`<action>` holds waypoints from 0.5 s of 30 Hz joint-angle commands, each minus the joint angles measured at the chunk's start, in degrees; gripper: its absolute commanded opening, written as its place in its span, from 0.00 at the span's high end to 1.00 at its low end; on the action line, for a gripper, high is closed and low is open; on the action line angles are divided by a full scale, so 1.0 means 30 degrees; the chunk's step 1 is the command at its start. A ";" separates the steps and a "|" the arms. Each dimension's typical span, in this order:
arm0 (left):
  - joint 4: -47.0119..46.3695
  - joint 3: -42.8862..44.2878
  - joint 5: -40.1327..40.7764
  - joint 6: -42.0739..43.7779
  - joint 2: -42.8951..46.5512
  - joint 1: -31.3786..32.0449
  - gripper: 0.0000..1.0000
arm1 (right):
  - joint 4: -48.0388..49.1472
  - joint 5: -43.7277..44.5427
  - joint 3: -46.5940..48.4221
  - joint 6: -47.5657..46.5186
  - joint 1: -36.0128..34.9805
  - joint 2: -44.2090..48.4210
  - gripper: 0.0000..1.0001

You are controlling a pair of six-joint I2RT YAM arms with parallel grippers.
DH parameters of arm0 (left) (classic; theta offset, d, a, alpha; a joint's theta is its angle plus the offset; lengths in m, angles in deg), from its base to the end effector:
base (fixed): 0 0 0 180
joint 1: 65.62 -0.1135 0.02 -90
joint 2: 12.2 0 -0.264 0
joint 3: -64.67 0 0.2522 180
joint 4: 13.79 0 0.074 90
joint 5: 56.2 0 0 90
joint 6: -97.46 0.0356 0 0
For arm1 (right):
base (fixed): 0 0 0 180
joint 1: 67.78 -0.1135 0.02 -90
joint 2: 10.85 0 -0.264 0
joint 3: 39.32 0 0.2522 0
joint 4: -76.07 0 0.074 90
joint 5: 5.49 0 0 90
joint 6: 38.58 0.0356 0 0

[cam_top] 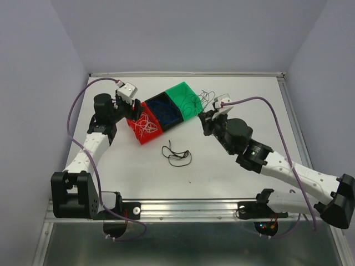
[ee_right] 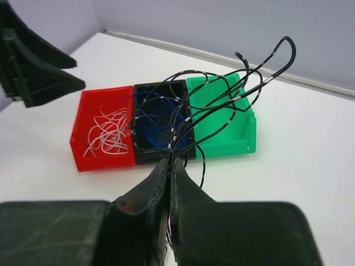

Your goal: Untangle the cables

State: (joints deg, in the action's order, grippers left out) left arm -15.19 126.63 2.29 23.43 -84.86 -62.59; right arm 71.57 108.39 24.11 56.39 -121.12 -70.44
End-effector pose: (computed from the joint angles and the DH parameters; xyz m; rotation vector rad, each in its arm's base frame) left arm 0.2907 -0.0340 0.3018 0.6709 1.5823 -0.3085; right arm 0.1576 0.1876 0.3568 -0.3431 1.5634 0.4652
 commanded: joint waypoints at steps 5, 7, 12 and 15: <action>-0.0719 -0.0219 -0.0279 0.0156 0.0901 0.0134 0.32 | -0.1385 0.2588 0.4797 -0.2272 0.0991 -0.5736 1.00; -0.0719 -0.0190 -0.0250 0.0186 0.0930 0.0163 0.32 | -0.1590 0.1422 0.5939 -0.2302 0.1693 -0.7283 1.00; -0.0719 -0.0248 -0.0103 0.0186 0.0901 0.0192 0.32 | -0.2264 -0.1330 0.8371 -0.1863 0.4330 -1.0190 0.99; -0.0748 -0.0248 -0.0074 0.0215 0.0930 0.0192 0.32 | -0.2527 -0.3032 1.0067 -0.1862 0.5182 -1.1947 0.99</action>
State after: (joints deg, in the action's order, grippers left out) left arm -15.19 126.50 2.38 23.47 -84.34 -62.22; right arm 64.73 106.33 46.90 51.17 -107.99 -102.79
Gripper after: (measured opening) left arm 0.680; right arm 0.062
